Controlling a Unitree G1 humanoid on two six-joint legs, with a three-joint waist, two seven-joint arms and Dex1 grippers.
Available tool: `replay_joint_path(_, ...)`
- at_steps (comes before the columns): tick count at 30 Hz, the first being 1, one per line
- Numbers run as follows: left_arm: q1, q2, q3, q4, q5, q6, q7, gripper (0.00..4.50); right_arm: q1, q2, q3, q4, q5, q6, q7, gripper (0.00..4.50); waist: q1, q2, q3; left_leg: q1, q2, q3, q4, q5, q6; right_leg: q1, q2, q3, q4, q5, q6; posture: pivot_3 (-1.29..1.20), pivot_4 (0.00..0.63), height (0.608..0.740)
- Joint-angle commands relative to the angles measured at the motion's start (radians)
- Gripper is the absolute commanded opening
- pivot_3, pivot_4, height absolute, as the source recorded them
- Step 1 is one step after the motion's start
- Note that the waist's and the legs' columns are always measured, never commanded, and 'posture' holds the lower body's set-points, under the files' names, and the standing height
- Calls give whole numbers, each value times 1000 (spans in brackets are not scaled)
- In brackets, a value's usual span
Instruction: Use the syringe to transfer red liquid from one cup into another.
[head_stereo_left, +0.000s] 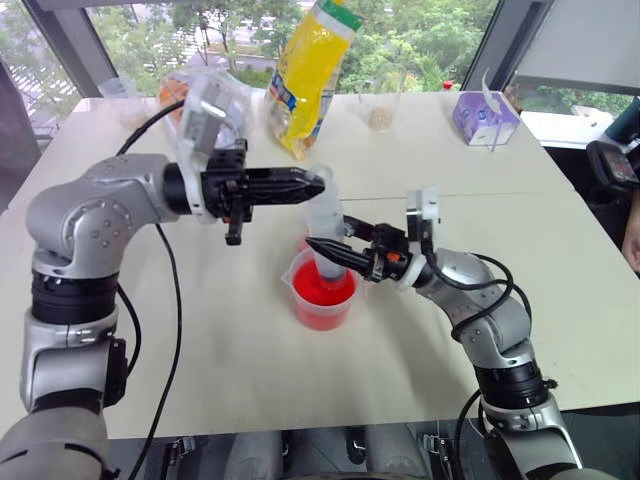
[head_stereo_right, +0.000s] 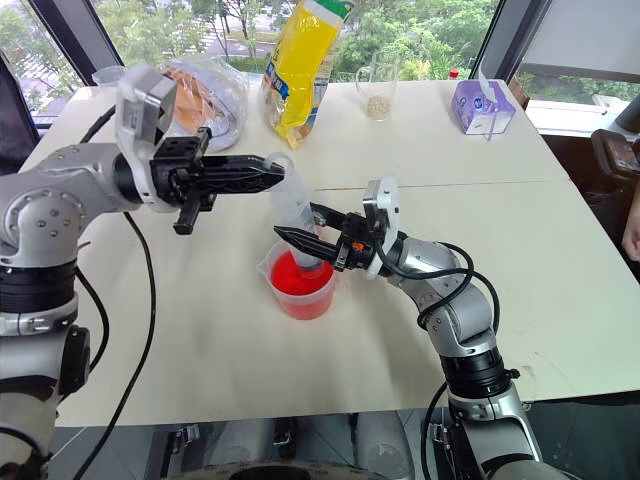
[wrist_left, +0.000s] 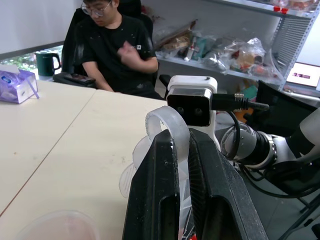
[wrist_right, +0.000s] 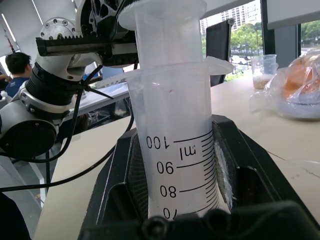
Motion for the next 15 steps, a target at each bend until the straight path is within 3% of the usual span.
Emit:
replay_joint_path(1, -55, 13, 77, 0, -5, -44, 20, 43, 15, -14, 31, 2, -7, 16, 22, 1387, 0, 0, 0, 0, 0, 0, 0, 0, 0, 0, 0, 0, 0, 0, 0, 0, 150, 740)
replay_joint_path(14, -30, 11, 67, -14, -13, -25, 23, 43, -37, -14, 0, -33, 25, 41, 2, 1387, 0, 0, 0, 0, 0, 0, 0, 0, 0, 0, 0, 0, 0, 0, 0, 0, 150, 740)
replay_joint_path(15, -23, 13, 68, -13, -17, -17, 23, 419, -46, -14, -7, -42, 34, 49, -3, 1387, 0, 0, 0, 0, 0, 0, 0, 0, 0, 0, 0, 0, 0, 0, 0, 0, 150, 740)
